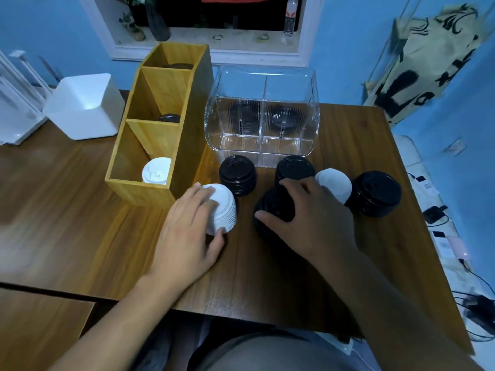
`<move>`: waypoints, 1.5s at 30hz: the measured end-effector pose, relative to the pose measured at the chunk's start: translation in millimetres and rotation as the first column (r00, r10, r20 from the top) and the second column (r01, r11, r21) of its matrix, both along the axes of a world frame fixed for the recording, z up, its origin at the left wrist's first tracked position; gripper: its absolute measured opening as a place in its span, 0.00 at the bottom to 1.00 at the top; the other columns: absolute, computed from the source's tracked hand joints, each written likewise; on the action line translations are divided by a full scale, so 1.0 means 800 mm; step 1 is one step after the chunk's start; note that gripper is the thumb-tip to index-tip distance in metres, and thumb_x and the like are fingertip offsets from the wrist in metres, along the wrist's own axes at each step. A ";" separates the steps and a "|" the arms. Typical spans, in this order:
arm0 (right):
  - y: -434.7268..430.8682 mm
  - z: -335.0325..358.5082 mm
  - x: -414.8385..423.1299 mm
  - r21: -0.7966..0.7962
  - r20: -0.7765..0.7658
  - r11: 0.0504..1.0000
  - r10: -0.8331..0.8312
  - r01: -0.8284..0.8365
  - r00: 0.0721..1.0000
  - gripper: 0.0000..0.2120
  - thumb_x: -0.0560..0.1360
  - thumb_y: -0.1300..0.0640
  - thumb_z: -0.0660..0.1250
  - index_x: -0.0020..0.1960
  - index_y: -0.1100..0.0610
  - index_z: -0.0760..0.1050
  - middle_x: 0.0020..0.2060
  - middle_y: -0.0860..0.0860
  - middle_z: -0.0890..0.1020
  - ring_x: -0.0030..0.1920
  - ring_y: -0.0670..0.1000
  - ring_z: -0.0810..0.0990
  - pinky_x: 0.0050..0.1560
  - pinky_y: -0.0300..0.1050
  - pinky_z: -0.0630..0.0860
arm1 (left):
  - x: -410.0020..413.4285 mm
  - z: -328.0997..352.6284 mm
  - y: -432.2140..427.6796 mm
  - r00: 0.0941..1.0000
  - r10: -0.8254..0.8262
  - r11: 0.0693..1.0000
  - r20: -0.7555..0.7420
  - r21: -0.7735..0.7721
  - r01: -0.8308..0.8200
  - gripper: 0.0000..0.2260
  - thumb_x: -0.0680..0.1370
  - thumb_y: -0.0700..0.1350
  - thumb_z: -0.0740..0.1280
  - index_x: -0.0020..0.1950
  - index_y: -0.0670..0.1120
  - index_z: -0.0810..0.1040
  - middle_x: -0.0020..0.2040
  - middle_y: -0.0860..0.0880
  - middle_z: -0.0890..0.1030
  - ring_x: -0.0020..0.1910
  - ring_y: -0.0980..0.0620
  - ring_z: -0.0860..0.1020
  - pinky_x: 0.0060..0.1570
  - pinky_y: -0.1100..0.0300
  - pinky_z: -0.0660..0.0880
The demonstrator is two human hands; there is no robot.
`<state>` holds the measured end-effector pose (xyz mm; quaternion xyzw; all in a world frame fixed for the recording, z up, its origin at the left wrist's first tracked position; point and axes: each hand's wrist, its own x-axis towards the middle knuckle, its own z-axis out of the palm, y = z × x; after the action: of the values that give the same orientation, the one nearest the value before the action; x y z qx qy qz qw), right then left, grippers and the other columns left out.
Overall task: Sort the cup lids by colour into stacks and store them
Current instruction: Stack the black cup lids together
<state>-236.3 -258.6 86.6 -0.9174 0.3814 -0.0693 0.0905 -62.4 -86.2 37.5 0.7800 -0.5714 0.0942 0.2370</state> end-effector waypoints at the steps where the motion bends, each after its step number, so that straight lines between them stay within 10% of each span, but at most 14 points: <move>1: 0.002 -0.002 0.005 0.002 -0.032 1.000 0.004 -0.004 0.999 0.42 0.69 0.19 0.53 0.74 0.43 0.61 0.69 0.48 0.70 0.65 0.52 0.74 0.50 0.47 0.75 | -0.007 0.002 0.002 1.000 -0.017 1.000 -0.007 -0.024 0.017 0.20 0.75 0.44 0.74 0.65 0.38 0.77 0.71 0.42 0.73 0.76 0.42 0.66 0.75 0.45 0.65; 16: -0.020 -0.015 -0.008 0.145 0.066 0.970 0.185 -0.193 0.980 0.38 0.74 0.33 0.66 0.79 0.46 0.61 0.74 0.43 0.67 0.71 0.48 0.66 0.69 0.43 0.65 | -0.067 -0.034 -0.072 0.706 0.015 1.000 -0.708 0.029 0.008 0.54 0.68 0.50 0.82 0.83 0.51 0.49 0.79 0.56 0.64 0.77 0.61 0.63 0.75 0.57 0.66; 33: -0.008 -0.036 -0.021 0.095 0.060 0.984 0.148 -0.154 0.987 0.39 0.74 0.24 0.51 0.79 0.44 0.60 0.77 0.42 0.66 0.75 0.47 0.64 0.73 0.49 0.66 | -0.065 -0.034 -0.078 0.811 -0.073 0.997 -0.581 -0.052 0.053 0.38 0.70 0.54 0.80 0.75 0.51 0.66 0.66 0.58 0.73 0.64 0.66 0.70 0.62 0.76 0.65; 38: -0.043 -0.050 -0.114 0.194 0.314 0.979 -0.001 -0.064 0.949 0.27 0.76 0.37 0.61 0.72 0.47 0.73 0.70 0.41 0.73 0.70 0.41 0.68 0.70 0.51 0.71 | -0.064 -0.033 -0.082 0.804 -0.064 0.998 -0.591 -0.032 0.056 0.40 0.69 0.61 0.79 0.75 0.53 0.66 0.68 0.58 0.74 0.67 0.63 0.71 0.66 0.73 0.65; 45: -0.059 -0.075 -0.143 0.278 0.212 0.944 0.118 -0.175 0.970 0.36 0.70 0.37 0.71 0.76 0.40 0.66 0.74 0.37 0.67 0.75 0.42 0.63 0.73 0.54 0.65 | -0.066 -0.035 -0.085 0.785 -0.059 0.998 -0.617 -0.033 0.049 0.39 0.68 0.58 0.81 0.75 0.51 0.67 0.67 0.57 0.75 0.67 0.61 0.73 0.68 0.66 0.69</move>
<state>-350.9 -306.1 26.4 -0.9085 0.3072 -0.0933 0.2676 -115.0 -153.9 9.7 0.7494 -0.4840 -0.1682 0.4193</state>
